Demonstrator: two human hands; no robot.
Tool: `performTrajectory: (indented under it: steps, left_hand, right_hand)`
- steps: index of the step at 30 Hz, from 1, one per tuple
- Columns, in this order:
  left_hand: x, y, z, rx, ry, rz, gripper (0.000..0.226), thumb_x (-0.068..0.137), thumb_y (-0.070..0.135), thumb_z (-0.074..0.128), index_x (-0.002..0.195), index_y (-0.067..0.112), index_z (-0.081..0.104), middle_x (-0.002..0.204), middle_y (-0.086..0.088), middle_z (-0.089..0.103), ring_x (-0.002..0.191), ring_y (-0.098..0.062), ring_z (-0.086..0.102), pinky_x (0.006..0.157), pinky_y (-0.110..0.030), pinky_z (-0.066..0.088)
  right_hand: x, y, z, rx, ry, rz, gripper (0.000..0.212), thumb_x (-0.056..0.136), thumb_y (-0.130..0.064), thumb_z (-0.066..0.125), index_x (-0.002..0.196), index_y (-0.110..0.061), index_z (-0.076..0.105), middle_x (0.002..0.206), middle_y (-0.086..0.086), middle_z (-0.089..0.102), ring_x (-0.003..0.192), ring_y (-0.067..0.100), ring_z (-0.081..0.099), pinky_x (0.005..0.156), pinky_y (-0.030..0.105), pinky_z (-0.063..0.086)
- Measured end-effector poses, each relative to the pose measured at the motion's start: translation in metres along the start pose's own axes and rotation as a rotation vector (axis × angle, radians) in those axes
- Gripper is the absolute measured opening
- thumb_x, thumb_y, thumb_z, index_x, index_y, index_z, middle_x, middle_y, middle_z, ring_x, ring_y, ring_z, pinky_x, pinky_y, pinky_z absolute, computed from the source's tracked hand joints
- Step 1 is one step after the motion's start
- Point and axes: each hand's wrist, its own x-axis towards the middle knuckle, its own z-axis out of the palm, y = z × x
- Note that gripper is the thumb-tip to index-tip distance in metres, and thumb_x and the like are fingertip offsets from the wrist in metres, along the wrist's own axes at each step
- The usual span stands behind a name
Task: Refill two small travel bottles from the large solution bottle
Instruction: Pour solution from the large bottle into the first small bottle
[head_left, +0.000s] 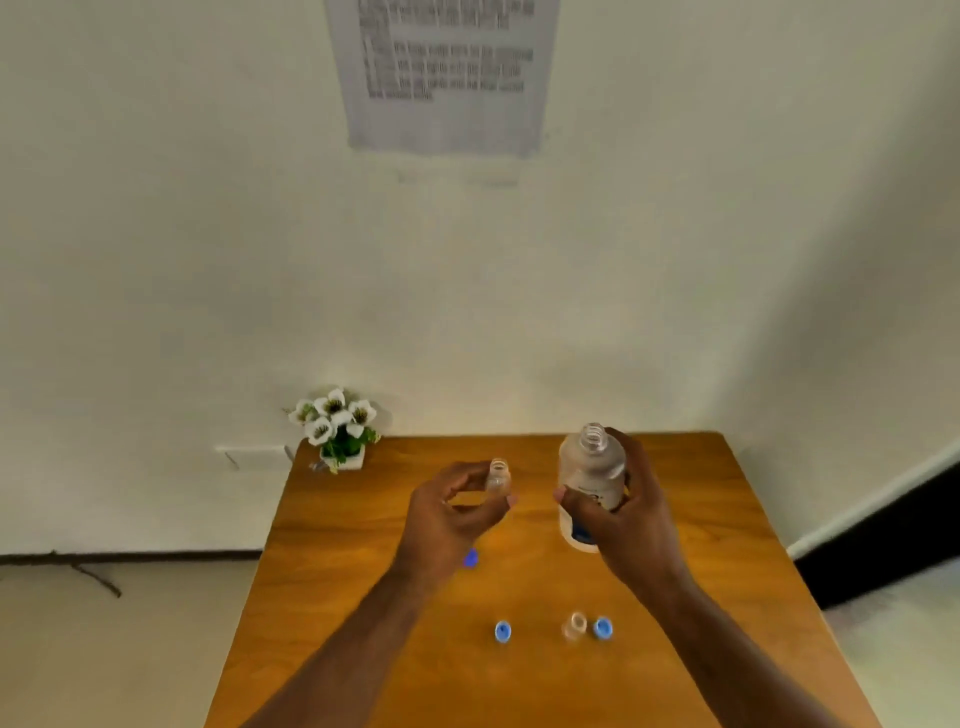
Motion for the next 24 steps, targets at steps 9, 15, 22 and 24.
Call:
performTrajectory:
  steps: [9, 15, 22, 24]
  left_hand:
    - [0.019, 0.201, 0.021, -0.133, 0.016, 0.361, 0.032, 0.069, 0.034, 0.089, 0.099, 0.027, 0.081, 0.081, 0.002, 0.078, 0.073, -0.018, 0.074, 0.061, -0.036, 0.065]
    - [0.0, 0.272, 0.032, -0.149, 0.007, 0.501, 0.03, 0.071, 0.035, 0.088, 0.099, 0.027, 0.082, 0.087, -0.002, 0.079, 0.072, -0.02, 0.075, 0.059, -0.034, 0.064]
    - [-0.017, 0.297, 0.038, -0.105, 0.051, 0.568, 0.03, 0.07, 0.042, 0.086, 0.097, 0.031, 0.082, 0.088, 0.005, 0.08, 0.075, -0.02, 0.076, 0.058, -0.029, 0.064]
    - [-0.02, 0.298, 0.039, -0.103, 0.063, 0.563, 0.034, 0.069, 0.044, 0.086, 0.099, 0.029, 0.082, 0.089, 0.005, 0.08, 0.077, -0.022, 0.076, 0.058, -0.032, 0.065]
  right_hand:
    - [0.063, -0.147, -0.099, -0.23, -0.029, -0.427, 0.065, 0.064, -0.046, 0.079, 0.119, -0.048, 0.045, 0.102, -0.03, 0.062, 0.077, 0.003, 0.067, 0.054, 0.015, 0.05]
    - [0.068, -0.214, -0.146, -0.48, 0.01, -0.612, 0.07, 0.059, -0.068, 0.075, 0.119, -0.049, 0.045, 0.101, -0.029, 0.063, 0.085, -0.002, 0.064, 0.069, 0.025, 0.056]
    - [0.058, -0.244, -0.174, -0.575, 0.013, -0.706, 0.07, 0.059, -0.068, 0.074, 0.12, -0.053, 0.044, 0.102, -0.027, 0.062, 0.083, 0.002, 0.064, 0.069, 0.028, 0.056]
    - [0.055, -0.247, -0.179, -0.593, 0.012, -0.719, 0.07, 0.059, -0.068, 0.073, 0.121, -0.053, 0.043, 0.101, -0.028, 0.061, 0.082, 0.0, 0.062, 0.068, 0.025, 0.054]
